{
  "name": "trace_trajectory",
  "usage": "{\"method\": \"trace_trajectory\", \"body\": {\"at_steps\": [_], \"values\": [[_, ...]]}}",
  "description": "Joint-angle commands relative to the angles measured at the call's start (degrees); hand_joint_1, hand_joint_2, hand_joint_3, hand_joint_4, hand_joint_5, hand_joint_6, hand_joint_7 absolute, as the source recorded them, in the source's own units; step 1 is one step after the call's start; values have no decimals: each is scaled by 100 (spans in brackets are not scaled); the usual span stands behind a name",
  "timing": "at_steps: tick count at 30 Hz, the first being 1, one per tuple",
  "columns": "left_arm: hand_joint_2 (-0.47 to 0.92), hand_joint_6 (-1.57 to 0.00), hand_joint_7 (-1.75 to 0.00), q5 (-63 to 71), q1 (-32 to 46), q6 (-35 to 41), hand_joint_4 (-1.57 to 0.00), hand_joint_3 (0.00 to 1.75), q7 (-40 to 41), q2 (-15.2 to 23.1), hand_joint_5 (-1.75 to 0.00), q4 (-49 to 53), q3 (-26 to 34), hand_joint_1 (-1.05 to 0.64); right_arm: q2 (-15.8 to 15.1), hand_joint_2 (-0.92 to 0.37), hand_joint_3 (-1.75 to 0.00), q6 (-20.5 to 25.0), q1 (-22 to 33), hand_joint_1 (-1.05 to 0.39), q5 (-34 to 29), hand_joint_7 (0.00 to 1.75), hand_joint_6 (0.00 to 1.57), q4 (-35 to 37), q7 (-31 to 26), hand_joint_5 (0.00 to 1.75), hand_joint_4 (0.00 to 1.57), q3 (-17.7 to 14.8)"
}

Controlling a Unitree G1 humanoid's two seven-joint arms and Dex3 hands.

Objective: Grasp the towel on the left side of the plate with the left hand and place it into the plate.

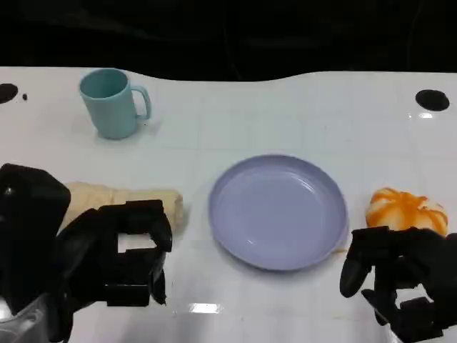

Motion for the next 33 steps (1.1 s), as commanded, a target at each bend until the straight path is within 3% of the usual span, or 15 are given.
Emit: {"method": "trace_trajectory", "body": {"at_steps": [1,12,15,19,23,28,33], "values": [[42,-80,-169,-8,-3,-98,-89,142,-61,121,-175,28,43,-8,-30,-58,-107,19,-32,4,4,146,68,-61,-16,168,69,-50],[42,-78,-167,17,31,-271,-87,141,-56,97,-175,13,81,-9,-20,-58,-107,-24,-27,3,13,145,68,-28,-14,167,70,-53],[48,-74,-146,100,80,-642,-74,130,-77,80,-169,75,88,-9,-13,-58,-106,-9,-35,3,6,145,68,-25,-24,168,70,-38],[49,-68,-102,346,130,-1160,-63,118,-49,96,-145,131,-7,-11,-3,-58,-106,48,-55,3,-19,146,68,-65,-45,169,70,1],[65,-66,-47,1118,171,-2199,-54,78,-44,304,-112,342,-280,-22,25,-58,-106,111,-100,4,-48,145,68,-82,-85,169,69,67],[88,-63,-21,1772,61,-2945,-49,32,60,399,-86,616,-357,-26,36,-58,-105,124,-199,4,-91,145,68,-51,-89,169,69,144],[92,-51,-10,2449,-172,-3444,-33,21,9,714,-75,720,-432,-32,65,-58,-105,89,-246,3,-118,144,68,-32,-122,170,69,204]]}}
